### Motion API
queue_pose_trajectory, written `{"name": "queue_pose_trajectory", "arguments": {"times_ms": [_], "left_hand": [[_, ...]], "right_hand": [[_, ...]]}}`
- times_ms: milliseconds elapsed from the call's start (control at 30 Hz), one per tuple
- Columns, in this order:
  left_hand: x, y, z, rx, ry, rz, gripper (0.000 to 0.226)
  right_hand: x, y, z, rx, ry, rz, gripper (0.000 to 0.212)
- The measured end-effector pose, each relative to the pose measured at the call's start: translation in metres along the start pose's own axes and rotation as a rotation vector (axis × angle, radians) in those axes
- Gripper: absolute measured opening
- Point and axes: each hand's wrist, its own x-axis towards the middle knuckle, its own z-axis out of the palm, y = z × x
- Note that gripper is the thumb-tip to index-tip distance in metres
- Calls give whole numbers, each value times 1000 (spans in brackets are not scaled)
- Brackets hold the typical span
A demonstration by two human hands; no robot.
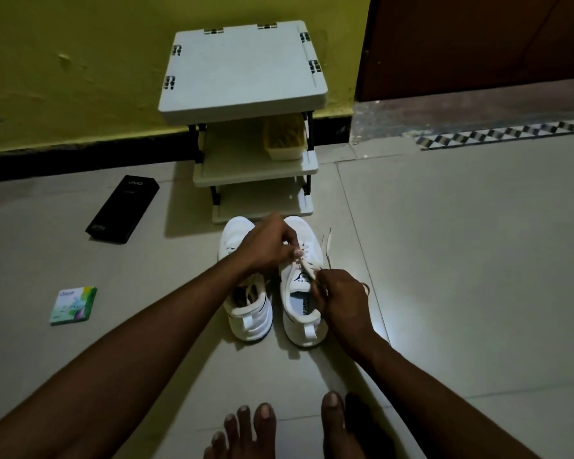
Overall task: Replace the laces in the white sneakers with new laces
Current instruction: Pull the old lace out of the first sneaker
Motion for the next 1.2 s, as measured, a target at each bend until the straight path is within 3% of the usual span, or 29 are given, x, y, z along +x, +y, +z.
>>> {"name": "queue_pose_trajectory", "arguments": {"times_ms": [100,167,200,233,367,600,833,967,1067,1200], "left_hand": [[2,-1,6,-444,294,-294,22],[5,-2,2,-877,410,-489,30],[5,-4,2,-968,426,-494,34],[4,-6,2,-946,406,-430,37],[-6,-8,4,-416,148,-11,38],[-9,-14,-8,1,-173,100,31],[-9,-18,-19,7,-45,142,20],[-13,-20,-19,66,-83,159,22],[-13,-18,-16,24,-9,103,14],[-16,-13,-9,-223,90,-81,14]], "right_hand": [[-1,-1,-1,10,1,6,15],[0,-1,-2,9,-4,12,15],[0,-2,-2,15,-8,12,14],[0,-3,-2,22,-16,11,13],[1,-6,-3,35,-4,1,13],[2,-4,0,-8,-14,4,5],[1,-6,0,-19,23,-1,5],[1,-7,0,-42,27,-3,6],[1,-8,-1,-50,16,3,7],[1,-9,-1,-61,-5,29,9]]}}
